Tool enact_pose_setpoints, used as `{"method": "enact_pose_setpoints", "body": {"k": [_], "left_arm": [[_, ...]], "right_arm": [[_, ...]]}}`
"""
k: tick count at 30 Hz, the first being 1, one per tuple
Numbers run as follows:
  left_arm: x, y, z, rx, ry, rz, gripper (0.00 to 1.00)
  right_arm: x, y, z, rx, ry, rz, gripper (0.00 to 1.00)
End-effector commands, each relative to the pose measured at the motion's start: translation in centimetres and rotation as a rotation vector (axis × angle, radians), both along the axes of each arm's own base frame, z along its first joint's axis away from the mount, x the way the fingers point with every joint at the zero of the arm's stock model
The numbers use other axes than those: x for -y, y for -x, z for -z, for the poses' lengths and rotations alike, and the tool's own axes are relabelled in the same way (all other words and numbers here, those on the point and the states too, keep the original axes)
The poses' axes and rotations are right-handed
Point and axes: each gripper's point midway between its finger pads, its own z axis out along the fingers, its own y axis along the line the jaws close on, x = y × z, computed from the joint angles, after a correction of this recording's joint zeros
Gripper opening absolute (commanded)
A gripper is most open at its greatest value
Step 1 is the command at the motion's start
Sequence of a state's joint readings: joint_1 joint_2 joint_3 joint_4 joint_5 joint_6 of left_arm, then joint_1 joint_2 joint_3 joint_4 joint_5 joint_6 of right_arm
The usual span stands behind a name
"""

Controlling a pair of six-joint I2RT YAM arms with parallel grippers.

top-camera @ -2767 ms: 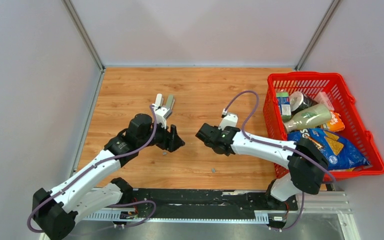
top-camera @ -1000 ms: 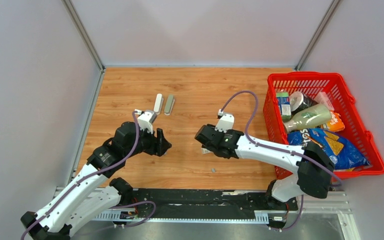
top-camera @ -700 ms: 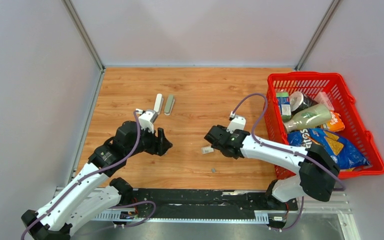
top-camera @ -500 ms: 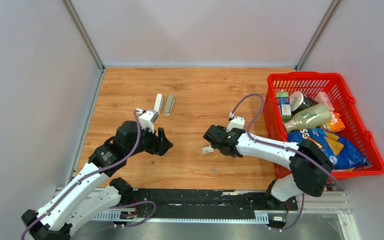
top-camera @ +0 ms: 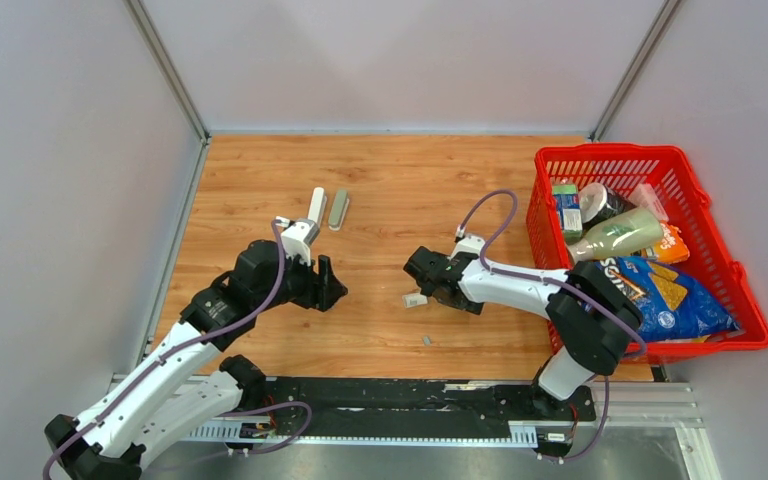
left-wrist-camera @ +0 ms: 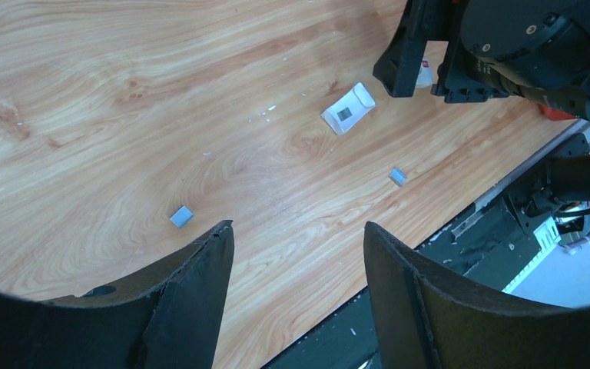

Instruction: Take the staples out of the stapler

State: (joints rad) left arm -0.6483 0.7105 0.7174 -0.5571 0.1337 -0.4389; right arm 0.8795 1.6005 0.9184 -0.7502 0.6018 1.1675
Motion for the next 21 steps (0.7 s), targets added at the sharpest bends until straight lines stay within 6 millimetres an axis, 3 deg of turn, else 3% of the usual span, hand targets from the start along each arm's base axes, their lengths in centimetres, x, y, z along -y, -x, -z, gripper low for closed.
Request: {"method": "enact_pose_setpoints", "body": {"k": [1,21], "left_arm": [[0.67,-0.36,-1.34,0.043,0.021,0.028,0.70],[0.89,-0.39,-0.83,0.030,0.017,0.036,0.70]], "right_arm": [[-1.19,-1.31,-0.21,0.035,-0.039,0.019,0.91],[-1.32,-1.29,-0.04,0.036,-0.049,0.015,0.59]]}}
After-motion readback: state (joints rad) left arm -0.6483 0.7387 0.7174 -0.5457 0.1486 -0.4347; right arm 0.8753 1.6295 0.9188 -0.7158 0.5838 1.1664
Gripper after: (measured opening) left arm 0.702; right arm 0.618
